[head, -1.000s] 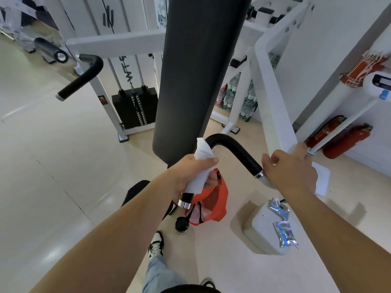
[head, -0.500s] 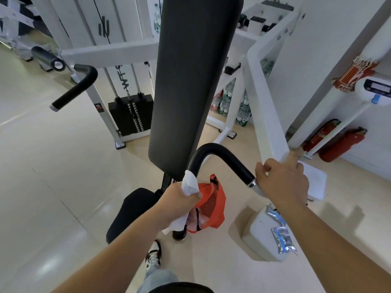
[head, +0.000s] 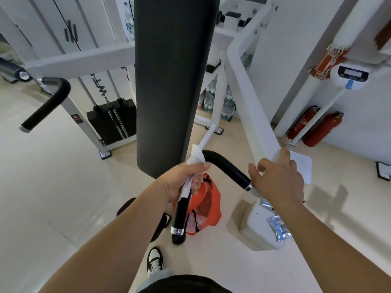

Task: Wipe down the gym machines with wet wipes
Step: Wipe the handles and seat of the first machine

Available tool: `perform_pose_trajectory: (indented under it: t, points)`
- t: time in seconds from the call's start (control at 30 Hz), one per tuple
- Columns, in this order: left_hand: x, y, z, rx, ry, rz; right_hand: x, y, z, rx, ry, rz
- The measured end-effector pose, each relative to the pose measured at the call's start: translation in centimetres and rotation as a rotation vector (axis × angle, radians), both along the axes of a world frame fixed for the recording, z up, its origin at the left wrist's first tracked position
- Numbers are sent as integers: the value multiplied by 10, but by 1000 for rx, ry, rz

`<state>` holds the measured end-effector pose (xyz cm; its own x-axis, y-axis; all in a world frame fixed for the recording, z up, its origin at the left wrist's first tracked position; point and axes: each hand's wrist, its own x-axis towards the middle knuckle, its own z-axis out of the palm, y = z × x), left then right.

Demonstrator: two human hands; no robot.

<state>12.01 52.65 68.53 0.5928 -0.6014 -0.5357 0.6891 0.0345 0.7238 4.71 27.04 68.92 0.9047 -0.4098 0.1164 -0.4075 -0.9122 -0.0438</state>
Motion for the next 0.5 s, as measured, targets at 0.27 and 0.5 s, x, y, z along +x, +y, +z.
perform_pose_trajectory:
  t: [0.27,0.5]
  points:
    - [-106,3,-20,841,-415,281,-1,-3,-4,22,-25,2]
    - [-146,26,-34,978,-680,245,-2,-9,-5,102,11,29]
